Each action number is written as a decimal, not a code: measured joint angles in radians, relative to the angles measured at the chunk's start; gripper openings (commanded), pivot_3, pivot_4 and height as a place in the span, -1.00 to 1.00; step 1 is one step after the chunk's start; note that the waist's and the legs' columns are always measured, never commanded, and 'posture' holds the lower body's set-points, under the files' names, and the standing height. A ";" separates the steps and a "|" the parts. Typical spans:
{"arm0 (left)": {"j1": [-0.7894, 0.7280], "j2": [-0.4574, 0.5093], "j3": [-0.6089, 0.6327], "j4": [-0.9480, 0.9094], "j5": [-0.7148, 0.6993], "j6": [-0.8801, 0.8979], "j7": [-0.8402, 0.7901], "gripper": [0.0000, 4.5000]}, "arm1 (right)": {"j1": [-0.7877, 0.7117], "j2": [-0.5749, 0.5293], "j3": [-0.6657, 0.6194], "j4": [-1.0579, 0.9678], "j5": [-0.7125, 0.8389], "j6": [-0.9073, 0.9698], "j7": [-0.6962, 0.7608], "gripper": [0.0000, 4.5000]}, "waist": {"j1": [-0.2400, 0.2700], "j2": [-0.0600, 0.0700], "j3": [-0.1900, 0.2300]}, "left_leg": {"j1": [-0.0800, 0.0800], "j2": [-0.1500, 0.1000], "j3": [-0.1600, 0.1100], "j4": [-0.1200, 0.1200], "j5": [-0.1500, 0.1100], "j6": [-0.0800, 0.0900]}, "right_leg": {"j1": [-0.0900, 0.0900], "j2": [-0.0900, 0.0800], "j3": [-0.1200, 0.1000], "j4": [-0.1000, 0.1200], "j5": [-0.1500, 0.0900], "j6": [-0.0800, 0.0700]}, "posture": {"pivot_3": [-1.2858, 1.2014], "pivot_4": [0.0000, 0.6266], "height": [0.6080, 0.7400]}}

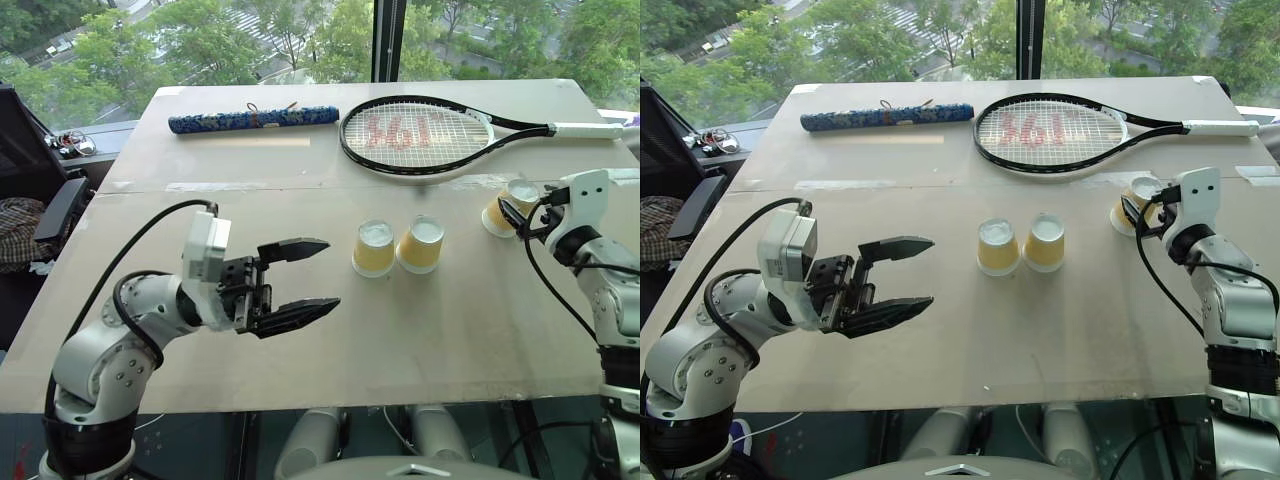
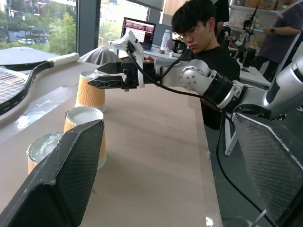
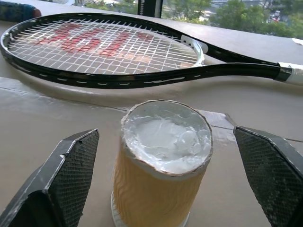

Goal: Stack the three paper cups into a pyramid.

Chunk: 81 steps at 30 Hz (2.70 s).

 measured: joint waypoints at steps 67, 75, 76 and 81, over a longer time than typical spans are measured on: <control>0.477 -0.054 0.177 -0.032 -0.037 -0.245 -0.023 1.00 | -0.186 -0.087 0.275 -0.374 0.215 0.217 0.439 0.98 | -0.015 0.001 0.001 | -0.002 0.001 0.001 -0.003 -0.001 0.001 | -0.002 0.000 0.001 -0.003 0.000 0.000 | 0.03 -0.52 1.00; 0.494 -0.094 0.129 -0.054 -0.005 -0.201 0.145 1.00 | 0.026 -0.162 0.043 -0.481 0.347 0.128 0.562 0.98 | -0.002 0.001 0.001 | -0.002 0.001 0.001 -0.003 -0.001 0.001 | -0.002 0.000 0.001 -0.003 0.000 0.000 | 0.03 -0.52 1.00; 0.500 -0.100 0.122 -0.054 0.017 -0.201 0.170 1.00 | 0.057 -0.167 0.017 -0.490 0.364 0.121 0.568 0.98 | 0.000 0.000 0.001 | -0.002 0.001 0.001 -0.003 -0.001 0.001 | -0.002 0.000 0.001 -0.003 0.000 0.000 | 0.03 -0.52 1.00; 0.554 -0.124 0.099 0.039 0.171 -0.250 0.214 1.00 | 0.313 -0.200 -0.094 -0.572 0.421 0.102 0.627 0.98 | 0.008 0.000 0.001 | -0.002 0.001 0.001 -0.003 -0.001 0.001 | -0.002 0.000 0.003 -0.003 0.000 0.000 | 0.03 -0.52 1.00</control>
